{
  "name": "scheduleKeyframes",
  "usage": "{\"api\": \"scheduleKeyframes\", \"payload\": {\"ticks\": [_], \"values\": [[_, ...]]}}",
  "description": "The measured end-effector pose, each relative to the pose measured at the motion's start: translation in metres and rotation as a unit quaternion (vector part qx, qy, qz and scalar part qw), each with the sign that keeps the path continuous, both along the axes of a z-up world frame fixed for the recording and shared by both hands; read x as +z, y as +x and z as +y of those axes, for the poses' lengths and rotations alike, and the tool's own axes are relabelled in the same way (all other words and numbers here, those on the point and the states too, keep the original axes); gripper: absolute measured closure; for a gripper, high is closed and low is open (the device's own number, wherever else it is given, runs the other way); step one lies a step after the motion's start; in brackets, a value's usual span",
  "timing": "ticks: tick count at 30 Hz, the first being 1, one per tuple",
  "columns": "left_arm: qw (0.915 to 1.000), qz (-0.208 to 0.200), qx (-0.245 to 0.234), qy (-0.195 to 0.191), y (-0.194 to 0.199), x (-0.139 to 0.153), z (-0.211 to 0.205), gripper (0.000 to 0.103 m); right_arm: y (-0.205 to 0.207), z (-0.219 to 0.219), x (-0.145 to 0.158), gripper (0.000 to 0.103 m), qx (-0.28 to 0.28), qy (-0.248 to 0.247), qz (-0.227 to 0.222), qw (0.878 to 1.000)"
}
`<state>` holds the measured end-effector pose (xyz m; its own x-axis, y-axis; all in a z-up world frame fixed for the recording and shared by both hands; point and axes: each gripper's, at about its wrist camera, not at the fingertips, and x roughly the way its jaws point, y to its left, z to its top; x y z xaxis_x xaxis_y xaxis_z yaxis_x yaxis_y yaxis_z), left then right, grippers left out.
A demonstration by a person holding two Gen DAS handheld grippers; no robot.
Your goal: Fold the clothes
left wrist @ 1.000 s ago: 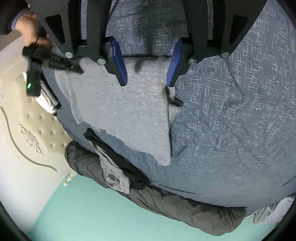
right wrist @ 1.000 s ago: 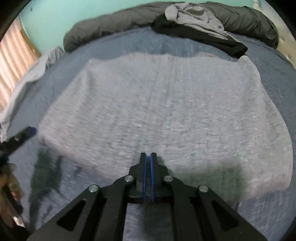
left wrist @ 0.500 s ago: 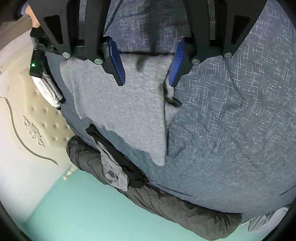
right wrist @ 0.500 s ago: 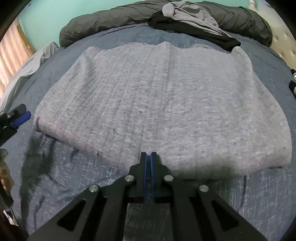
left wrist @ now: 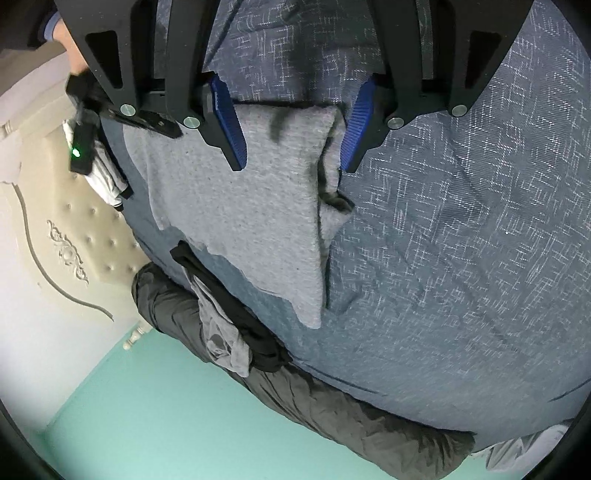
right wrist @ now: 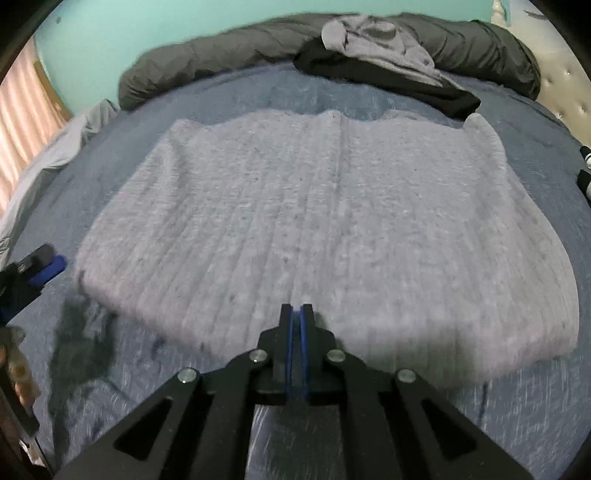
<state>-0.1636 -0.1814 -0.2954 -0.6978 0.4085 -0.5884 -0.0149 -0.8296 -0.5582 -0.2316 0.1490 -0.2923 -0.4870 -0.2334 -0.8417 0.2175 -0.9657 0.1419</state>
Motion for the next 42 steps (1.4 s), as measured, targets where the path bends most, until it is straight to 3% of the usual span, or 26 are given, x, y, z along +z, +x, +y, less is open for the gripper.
{"api": "scheduleKeyframes", "payload": {"ticks": [10, 16, 31, 35, 38, 42], "values": [[0.9998, -0.011, 0.010, 0.014, -0.001, -0.011, -0.009, 0.045, -0.092, -0.020, -0.004, 0.100, -0.010, 0.044, -0.058, 0.997], [0.9994, -0.015, 0.017, 0.026, 0.000, -0.016, -0.018, 0.045, -0.155, -0.015, -0.005, 0.100, -0.038, 0.027, -0.073, 0.996], [0.9992, -0.021, 0.020, 0.028, 0.004, -0.022, -0.028, 0.044, -0.260, -0.028, -0.014, 0.100, -0.049, 0.044, -0.059, 0.996], [0.9991, -0.024, 0.020, 0.029, 0.003, -0.023, -0.027, 0.044, -0.255, -0.017, -0.001, 0.100, -0.042, 0.026, -0.046, 0.998], [0.9991, -0.025, 0.021, 0.029, 0.005, -0.023, -0.026, 0.044, -0.228, 0.004, 0.016, 0.100, -0.039, -0.014, -0.024, 0.999], [0.9981, -0.028, 0.027, 0.048, 0.009, -0.024, -0.023, 0.042, -0.158, 0.037, 0.035, 0.100, -0.022, -0.051, 0.011, 0.998]]}}
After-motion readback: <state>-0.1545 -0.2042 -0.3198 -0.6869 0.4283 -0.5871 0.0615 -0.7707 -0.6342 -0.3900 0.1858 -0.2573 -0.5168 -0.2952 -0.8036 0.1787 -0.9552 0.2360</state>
